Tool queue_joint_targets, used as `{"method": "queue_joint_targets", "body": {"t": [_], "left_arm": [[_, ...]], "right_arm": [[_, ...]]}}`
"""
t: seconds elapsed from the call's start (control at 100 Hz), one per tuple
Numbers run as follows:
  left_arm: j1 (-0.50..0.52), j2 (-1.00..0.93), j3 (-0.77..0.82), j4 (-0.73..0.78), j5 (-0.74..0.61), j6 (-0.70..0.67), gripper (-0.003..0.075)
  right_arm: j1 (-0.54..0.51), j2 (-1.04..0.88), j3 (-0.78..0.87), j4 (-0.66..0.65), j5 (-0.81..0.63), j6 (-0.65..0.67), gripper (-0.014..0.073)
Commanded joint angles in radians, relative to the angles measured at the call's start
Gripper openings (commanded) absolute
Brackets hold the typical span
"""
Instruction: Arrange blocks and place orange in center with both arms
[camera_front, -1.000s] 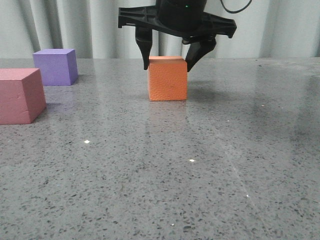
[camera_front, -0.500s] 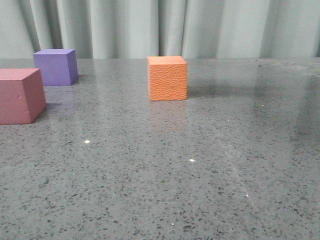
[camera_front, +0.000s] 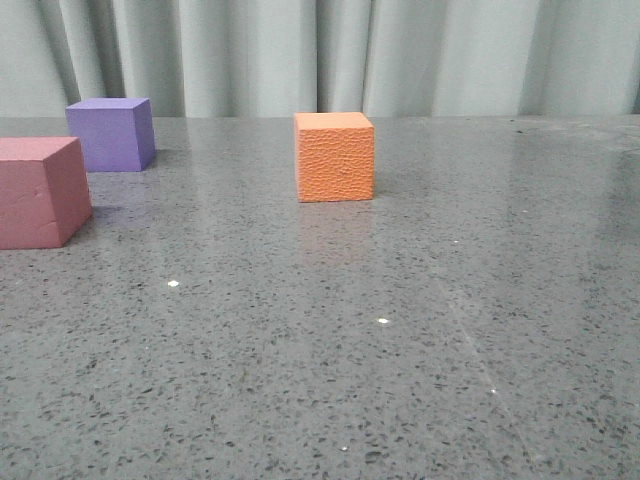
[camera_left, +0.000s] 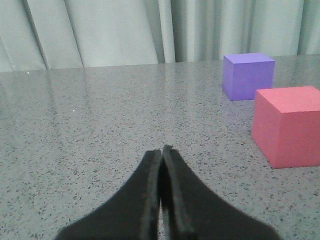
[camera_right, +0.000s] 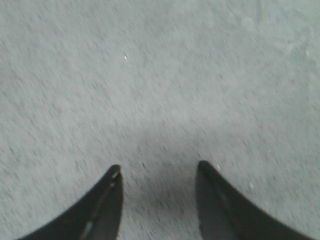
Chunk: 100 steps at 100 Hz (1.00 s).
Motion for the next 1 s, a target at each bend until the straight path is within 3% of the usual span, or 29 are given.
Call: {"method": "queue_joint_targets", "body": {"t": [0.0, 0.22, 0.45, 0.81, 0.99], "left_arm": [[0.001, -0.032, 0.055, -0.008, -0.077, -0.009, -0.0010], [0.001, -0.032, 0.055, -0.008, -0.077, -0.009, -0.0010], [0.001, -0.032, 0.055, -0.008, -0.077, -0.009, -0.0010], [0.001, -0.032, 0.055, -0.008, -0.077, -0.009, -0.0010], [0.001, -0.032, 0.055, -0.008, -0.077, -0.009, -0.0010]], "right_arm": [[-0.007, -0.107, 0.075, -0.053, -0.081, -0.014, 0.0234], [-0.007, -0.255, 0.258, -0.046, -0.079, -0.014, -0.0074], [-0.007, -0.359, 0.287, -0.019, -0.042, -0.014, -0.0060], [-0.007, -0.370, 0.287, -0.019, -0.001, -0.014, -0.0060], [-0.007, -0.405, 0.355, -0.041, -0.123, -0.014, -0.0060]]}}
